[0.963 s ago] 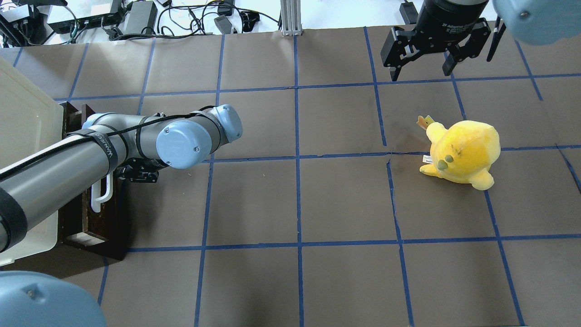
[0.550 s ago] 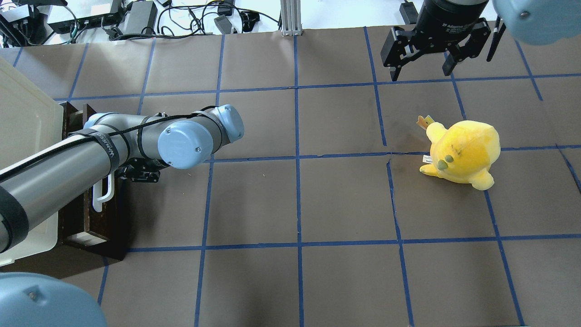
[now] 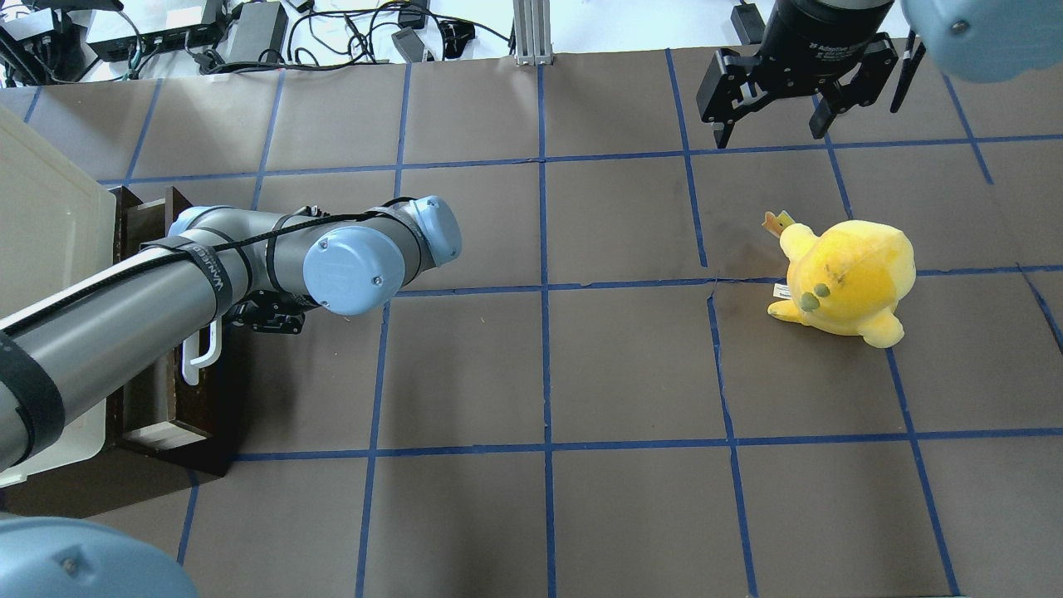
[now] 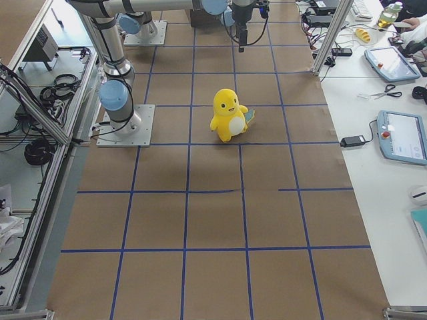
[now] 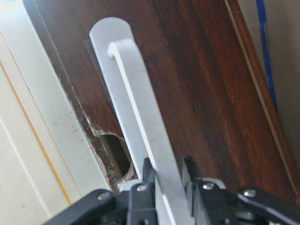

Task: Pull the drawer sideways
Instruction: 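Keep pulling the drawer outward with the left gripper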

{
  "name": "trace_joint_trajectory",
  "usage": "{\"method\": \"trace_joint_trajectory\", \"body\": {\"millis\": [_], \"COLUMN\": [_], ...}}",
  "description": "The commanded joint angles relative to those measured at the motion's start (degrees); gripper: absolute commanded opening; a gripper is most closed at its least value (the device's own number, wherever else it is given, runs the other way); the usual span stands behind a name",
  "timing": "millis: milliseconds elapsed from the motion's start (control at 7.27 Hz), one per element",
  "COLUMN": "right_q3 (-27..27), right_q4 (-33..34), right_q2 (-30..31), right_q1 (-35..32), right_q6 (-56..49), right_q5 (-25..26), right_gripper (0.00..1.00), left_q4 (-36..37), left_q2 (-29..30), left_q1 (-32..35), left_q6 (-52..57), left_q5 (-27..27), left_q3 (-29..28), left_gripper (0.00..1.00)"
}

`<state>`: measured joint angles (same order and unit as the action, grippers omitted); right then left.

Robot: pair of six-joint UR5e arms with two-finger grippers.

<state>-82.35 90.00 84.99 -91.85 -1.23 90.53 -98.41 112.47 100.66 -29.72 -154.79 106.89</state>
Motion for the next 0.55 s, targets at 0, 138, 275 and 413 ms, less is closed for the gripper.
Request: {"method": "trace_joint_trajectory", "body": {"millis": [0,138,275,413], "right_q3": [0.0,0.0,0.0,0.0], "right_q4": [0.0,0.0,0.0,0.0], "right_q2": [0.0,0.0,0.0,0.0], "right_q1": [0.0,0.0,-0.1,0.0], "right_q6": [0.0,-0.1,0.0,0.0], "right_q5": [0.0,0.0,0.0,0.0], "right_gripper": [1.0,1.0,1.0,1.0], "left_q4": [0.1,0.1,0.1,0.2], "left_q2": [0.0,0.0,0.0,0.2], "left_q1": [0.2,0.2,0.5,1.1], "left_q6": [0.0,0.0,0.0,0.0], "left_q5": [0.0,0.0,0.1,0.0], "left_q3": [0.0,0.0,0.0,0.0], "left_gripper": [0.12,0.12,0.12,0.12]}}
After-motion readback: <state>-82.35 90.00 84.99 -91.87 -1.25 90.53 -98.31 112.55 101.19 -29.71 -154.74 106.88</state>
